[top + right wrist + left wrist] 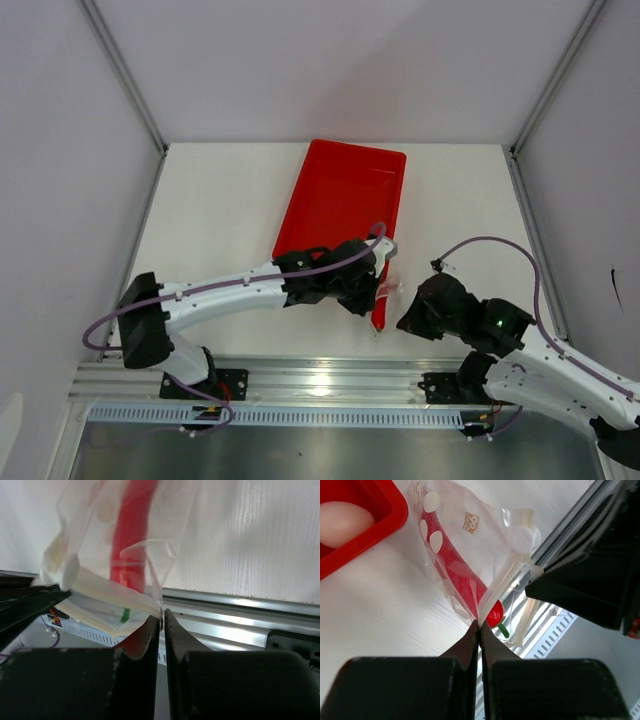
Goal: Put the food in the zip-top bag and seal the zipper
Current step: Adjust the zipper food storage bag at the center of the board, then adjust the fake vegetable in the zipper food storage bag.
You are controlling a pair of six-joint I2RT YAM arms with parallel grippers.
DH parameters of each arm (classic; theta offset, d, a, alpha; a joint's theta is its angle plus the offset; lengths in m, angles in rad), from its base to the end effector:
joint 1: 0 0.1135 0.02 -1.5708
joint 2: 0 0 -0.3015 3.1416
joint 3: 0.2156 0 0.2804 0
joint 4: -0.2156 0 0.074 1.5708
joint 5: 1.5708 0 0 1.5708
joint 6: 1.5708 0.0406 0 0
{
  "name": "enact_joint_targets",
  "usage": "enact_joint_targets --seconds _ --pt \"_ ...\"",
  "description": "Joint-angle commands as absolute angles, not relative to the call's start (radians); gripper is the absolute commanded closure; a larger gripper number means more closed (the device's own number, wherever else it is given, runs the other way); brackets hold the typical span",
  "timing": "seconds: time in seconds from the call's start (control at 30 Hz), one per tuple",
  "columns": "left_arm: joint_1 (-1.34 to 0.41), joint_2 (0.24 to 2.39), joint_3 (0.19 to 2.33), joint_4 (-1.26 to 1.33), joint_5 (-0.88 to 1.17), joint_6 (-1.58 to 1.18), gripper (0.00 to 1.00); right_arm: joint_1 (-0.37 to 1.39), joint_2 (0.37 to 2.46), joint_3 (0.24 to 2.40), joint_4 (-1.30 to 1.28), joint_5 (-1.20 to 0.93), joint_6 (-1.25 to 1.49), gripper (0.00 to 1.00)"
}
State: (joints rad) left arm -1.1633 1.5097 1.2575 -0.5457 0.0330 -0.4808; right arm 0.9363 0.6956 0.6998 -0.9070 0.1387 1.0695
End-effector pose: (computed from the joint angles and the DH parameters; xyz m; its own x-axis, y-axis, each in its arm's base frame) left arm 0.1422 -0.3327 0.3222 -0.6802 0.4094 -0.6081 0.6905 0.6364 -0.3439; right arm 0.0833 0.1037 0.2782 -0.8786 0.2715 -0.3929 0.0492 0.8697 0.4910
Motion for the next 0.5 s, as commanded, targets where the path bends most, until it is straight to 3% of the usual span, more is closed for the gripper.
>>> enact_joint_targets --seconds 0.0,0.27,0.47 --pt "-1.187 1.554 1.307 -0.551 -0.023 -0.511 0.99 0.951 0.677 0.696 -0.911 0.175 1.106 0.88" --pt "-1.198 1.595 1.298 -0.499 0.032 -0.537 0.99 0.979 0.647 0.733 -0.934 0.179 1.103 0.65" --pt "-1.218 1.632 1.339 -0.502 0.04 -0.535 0.99 1.015 0.621 0.794 -0.966 0.195 1.112 0.62"
